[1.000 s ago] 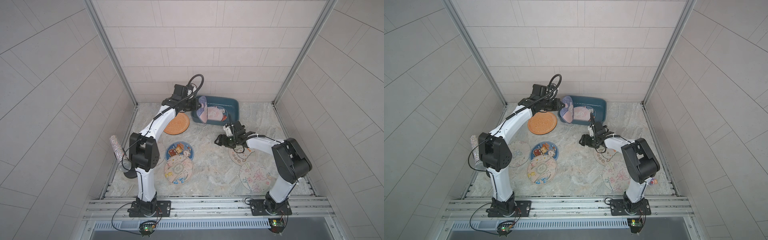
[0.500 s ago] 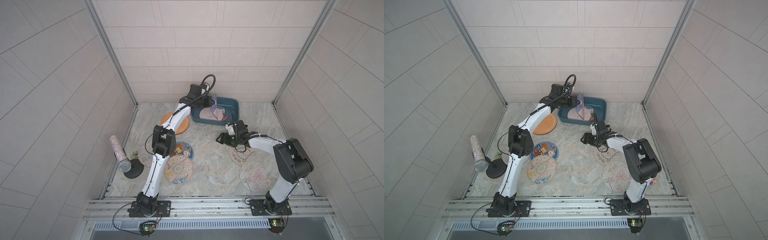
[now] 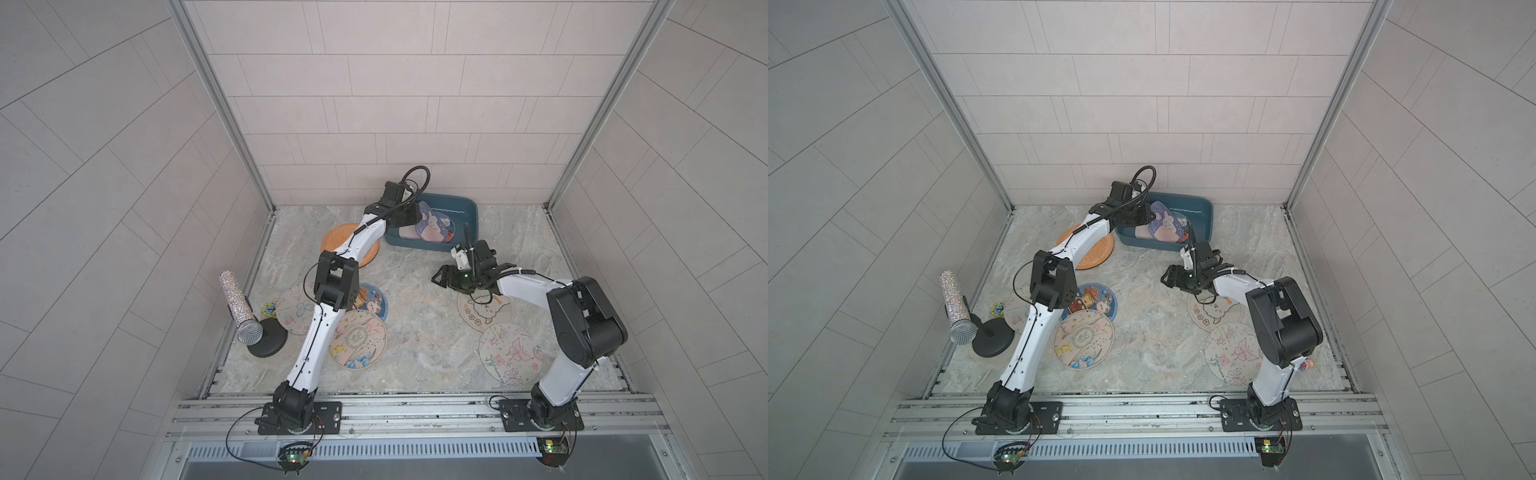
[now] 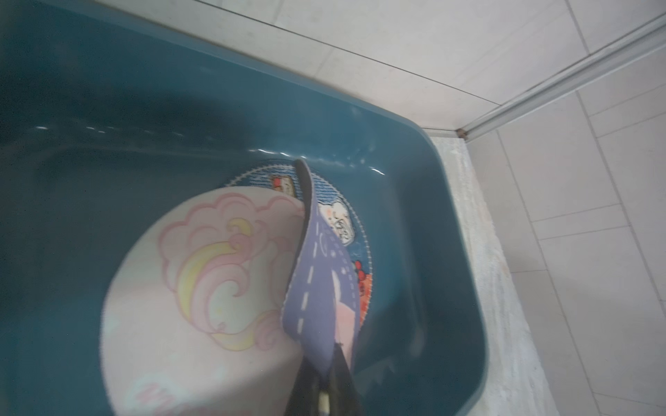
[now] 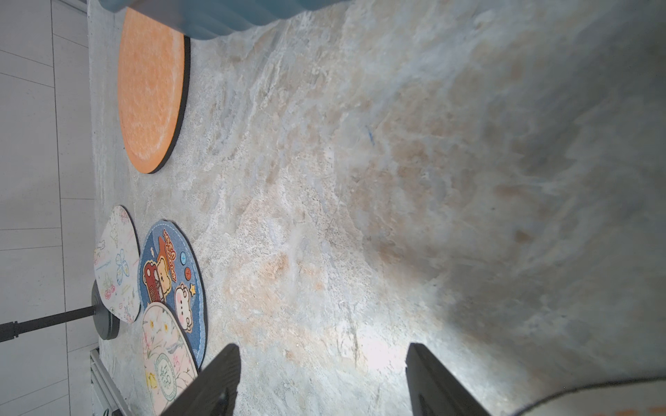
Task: Put the coasters into the storage box
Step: Place the coaster in the storage box.
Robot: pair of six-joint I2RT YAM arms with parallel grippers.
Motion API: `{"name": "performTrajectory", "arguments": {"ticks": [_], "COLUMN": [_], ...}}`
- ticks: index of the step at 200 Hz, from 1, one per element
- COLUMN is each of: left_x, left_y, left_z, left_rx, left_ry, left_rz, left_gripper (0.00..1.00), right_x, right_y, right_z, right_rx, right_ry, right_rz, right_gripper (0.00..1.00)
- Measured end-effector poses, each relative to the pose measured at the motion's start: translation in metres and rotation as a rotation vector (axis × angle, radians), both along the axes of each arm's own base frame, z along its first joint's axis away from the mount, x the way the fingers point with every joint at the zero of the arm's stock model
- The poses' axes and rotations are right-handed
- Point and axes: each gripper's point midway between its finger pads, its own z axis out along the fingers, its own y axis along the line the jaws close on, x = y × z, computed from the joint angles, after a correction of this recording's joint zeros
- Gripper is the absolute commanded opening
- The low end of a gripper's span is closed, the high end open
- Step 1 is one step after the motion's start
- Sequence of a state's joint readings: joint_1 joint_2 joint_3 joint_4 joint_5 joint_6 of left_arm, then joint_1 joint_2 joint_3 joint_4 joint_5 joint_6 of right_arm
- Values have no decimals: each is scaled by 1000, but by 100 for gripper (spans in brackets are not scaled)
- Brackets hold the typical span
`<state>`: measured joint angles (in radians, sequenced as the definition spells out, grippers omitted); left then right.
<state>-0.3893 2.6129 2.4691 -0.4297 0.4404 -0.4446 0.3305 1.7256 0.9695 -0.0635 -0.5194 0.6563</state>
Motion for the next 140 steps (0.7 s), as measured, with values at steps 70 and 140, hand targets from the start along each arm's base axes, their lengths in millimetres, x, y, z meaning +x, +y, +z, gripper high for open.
{"name": "performTrajectory", "arguments": {"ticks": [70,140], "left_x": [1,-24], "left_y": [32,40], "left_z": [-35,-3], "left_rx": [142,151], "left_ry": [33,12], "left_rz": [79,63], "left_gripper": [95,100], "right_x": [-6,-13], "right_y": [-6,-42], "right_z": [-3,25], "right_rx": [-24,-102], "right_ry": [30,1], "right_rz": [-2,-42], "right_gripper": [76,80]}}
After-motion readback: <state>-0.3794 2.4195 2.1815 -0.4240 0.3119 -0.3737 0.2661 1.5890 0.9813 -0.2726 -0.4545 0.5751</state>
